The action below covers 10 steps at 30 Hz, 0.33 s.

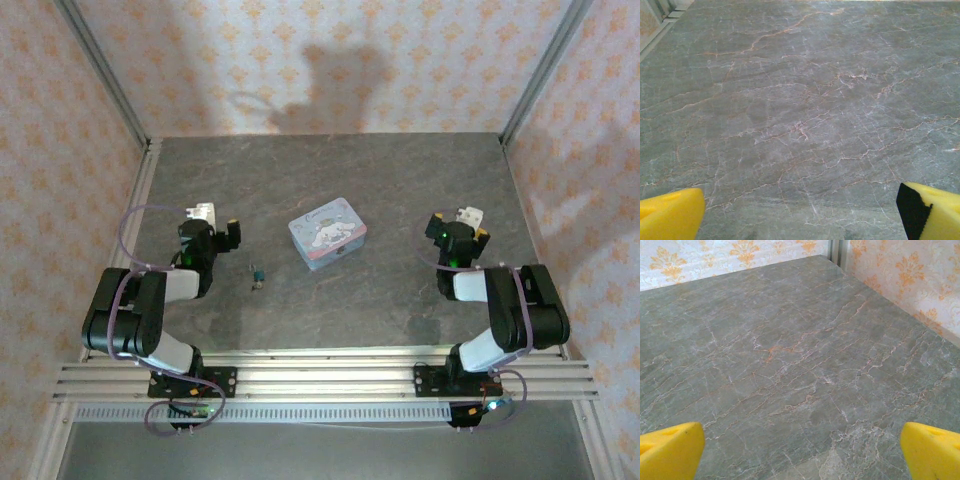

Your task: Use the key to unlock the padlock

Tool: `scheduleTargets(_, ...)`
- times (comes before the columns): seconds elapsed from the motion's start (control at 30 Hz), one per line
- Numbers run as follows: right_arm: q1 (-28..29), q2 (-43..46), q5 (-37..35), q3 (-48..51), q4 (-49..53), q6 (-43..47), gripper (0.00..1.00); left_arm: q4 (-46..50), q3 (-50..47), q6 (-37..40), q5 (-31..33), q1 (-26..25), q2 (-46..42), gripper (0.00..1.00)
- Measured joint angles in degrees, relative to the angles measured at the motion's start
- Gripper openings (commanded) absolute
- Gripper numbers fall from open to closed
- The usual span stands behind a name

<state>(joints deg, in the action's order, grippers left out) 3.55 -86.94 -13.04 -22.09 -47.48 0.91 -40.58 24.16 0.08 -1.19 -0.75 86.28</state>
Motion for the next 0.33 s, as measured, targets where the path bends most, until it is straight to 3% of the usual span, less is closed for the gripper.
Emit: scheduleTargets(0.33, 0.0, 0.0, 0.0, 0.0, 0.0, 0.0, 0.99, 0.02, 0.0, 0.04, 0.66, -0.94, 0.0, 1.0)
